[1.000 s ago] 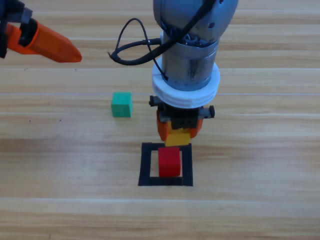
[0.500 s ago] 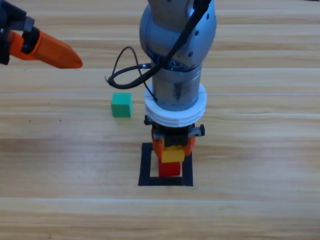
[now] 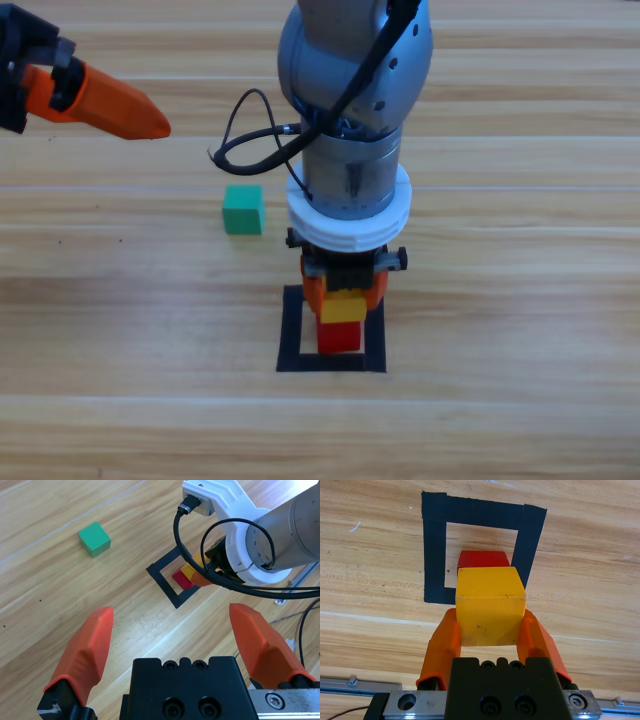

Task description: Stack the blocks in the rectangular block: red at the bottom, yellow in the middle, green on top

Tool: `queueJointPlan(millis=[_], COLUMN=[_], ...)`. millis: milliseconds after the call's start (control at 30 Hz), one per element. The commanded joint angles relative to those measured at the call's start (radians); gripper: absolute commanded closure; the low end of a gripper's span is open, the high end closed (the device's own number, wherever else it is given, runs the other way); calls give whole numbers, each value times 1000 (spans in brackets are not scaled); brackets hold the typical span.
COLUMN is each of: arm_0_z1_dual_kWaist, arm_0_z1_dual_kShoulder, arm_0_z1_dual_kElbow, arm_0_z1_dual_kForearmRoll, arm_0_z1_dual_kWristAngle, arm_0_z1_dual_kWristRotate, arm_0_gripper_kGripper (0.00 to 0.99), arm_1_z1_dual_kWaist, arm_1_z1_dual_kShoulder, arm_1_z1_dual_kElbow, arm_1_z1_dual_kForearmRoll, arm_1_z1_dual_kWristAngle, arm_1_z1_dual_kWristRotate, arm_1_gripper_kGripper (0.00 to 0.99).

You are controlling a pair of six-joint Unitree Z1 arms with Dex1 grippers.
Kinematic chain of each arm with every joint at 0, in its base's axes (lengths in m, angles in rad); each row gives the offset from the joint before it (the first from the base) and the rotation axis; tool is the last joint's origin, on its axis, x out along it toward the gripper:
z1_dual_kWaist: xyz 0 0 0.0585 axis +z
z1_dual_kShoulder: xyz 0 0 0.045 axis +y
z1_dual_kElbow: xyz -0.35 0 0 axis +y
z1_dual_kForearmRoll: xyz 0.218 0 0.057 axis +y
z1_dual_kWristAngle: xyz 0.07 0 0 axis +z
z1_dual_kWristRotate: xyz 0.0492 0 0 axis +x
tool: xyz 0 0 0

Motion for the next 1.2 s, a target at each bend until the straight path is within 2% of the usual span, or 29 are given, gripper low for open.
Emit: queueJointPlan(millis=[33, 1200], arm_0_z1_dual_kWaist=[16, 16], arm_0_z1_dual_kShoulder=[-6, -6], arm_0_z1_dual_kElbow=[33, 46], arm_0_z1_dual_kForearmRoll=[-16, -33], arm_0_z1_dual_kWristAngle=[-13, -15], arm_0_z1_dual_kWristRotate=[-7, -9], arm_0_gripper_kGripper=[0, 0], arm_1_z1_dual_kWaist=[28, 31], arm_1_z1_dual_kShoulder=[63, 100], arm_1_z1_dual_kElbow=[-12, -29], arm_1_z1_dual_kForearmRoll=[21, 35], arm_1_z1_dual_kWristAngle=[12, 22], arm_1_z1_dual_kWristRotate=[-3, -11], arm_1_gripper_kGripper=[990, 990])
